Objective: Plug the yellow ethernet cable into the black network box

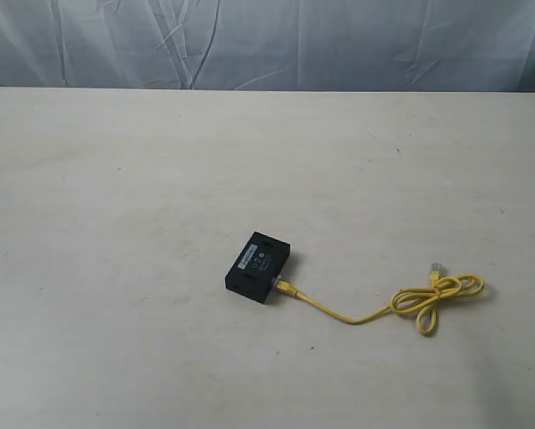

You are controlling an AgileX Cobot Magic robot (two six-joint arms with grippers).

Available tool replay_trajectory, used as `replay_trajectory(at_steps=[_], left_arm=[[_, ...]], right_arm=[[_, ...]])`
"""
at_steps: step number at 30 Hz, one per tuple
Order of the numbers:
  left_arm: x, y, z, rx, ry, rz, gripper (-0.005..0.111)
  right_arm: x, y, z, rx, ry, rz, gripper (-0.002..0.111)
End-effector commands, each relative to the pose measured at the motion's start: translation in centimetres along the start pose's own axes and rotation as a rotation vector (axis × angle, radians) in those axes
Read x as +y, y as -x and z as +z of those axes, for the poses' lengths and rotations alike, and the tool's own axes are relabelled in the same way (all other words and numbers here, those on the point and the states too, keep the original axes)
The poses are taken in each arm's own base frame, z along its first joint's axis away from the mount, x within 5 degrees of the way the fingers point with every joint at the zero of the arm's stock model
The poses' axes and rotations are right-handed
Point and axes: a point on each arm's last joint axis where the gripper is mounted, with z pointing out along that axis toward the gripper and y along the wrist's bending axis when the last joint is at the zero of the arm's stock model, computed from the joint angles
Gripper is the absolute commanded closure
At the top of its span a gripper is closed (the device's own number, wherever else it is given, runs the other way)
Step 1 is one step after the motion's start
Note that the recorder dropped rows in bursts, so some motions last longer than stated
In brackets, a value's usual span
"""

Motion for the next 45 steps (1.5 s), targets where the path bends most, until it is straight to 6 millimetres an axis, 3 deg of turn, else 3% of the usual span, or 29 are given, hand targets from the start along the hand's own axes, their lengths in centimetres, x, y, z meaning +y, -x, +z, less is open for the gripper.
replay_trajectory(at_steps=[1,28,37,45], left_arm=[[0.0,0.0,-0.1,-0.008,0.002,-0.008,0.107],[0.0,-0.2,0.0,0.020,0.002,0.012,0.107],[-1.4,-6.7,2.2,0.200,-0.027,0.039,0.107],[-3.2,-15.0,2.1,0.157,0.054,0.051,0.107]], right_arm=[[-0.1,0.0,0.0,-0.016,-0.008,-0.005,0.108],[-0.1,0.0,0.0,-0.018,-0.008,-0.005,0.108],[-0.1,0.0,0.0,-0.018,-0.008,-0.005,0.108],[-0.1,0.0,0.0,-0.018,-0.008,-0.005,0.108]])
